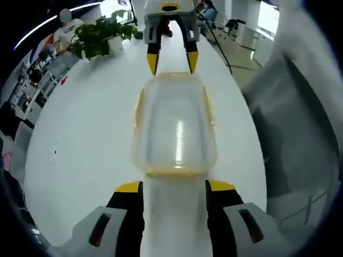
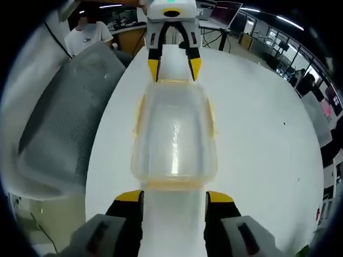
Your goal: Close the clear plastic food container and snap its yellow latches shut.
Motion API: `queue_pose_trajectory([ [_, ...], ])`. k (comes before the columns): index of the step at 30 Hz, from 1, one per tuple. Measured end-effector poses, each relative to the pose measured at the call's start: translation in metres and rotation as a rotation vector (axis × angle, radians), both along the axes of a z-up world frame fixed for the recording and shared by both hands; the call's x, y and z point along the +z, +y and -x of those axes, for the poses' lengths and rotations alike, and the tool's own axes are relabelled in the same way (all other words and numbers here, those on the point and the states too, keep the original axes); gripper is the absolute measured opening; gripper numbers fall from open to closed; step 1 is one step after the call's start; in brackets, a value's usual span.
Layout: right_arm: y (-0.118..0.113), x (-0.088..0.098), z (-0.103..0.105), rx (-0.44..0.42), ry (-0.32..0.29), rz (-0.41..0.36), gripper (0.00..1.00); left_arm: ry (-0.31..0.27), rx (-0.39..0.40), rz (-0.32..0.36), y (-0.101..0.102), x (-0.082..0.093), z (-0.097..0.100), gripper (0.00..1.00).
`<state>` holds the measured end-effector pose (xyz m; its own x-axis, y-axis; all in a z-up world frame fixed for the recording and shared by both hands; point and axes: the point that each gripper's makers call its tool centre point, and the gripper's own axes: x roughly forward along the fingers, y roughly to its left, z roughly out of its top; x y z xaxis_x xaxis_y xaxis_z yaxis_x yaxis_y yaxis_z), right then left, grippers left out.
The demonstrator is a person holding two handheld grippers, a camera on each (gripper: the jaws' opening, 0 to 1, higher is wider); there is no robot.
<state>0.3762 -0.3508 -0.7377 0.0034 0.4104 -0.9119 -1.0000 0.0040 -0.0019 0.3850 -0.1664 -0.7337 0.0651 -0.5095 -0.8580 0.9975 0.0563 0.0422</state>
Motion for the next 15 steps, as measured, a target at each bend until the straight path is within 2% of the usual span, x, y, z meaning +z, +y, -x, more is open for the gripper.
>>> queue_pose_trajectory([
  [3,0.002,0.006,0.001,-0.007,-0.007,-0.003,0.42,0.001,0.016,0.001,0.002,0.002,0.001,0.47],
  [5,0.004,0.011,0.002,-0.002,-0.017,-0.002,0.41,-0.035,0.004,-0.026,0.006,0.003,-0.002,0.5],
  [9,0.008,0.02,0.001,-0.028,-0.023,-0.02,0.41,-0.001,0.061,0.016,0.003,0.01,0.0,0.51],
  [12,0.014,0.031,-0.007,-0.113,-0.027,-0.078,0.37,0.054,0.215,0.102,-0.004,0.023,-0.006,0.47],
  [15,0.022,0.044,-0.013,-0.226,-0.007,-0.159,0.36,0.116,0.309,0.12,-0.001,0.025,-0.009,0.48],
])
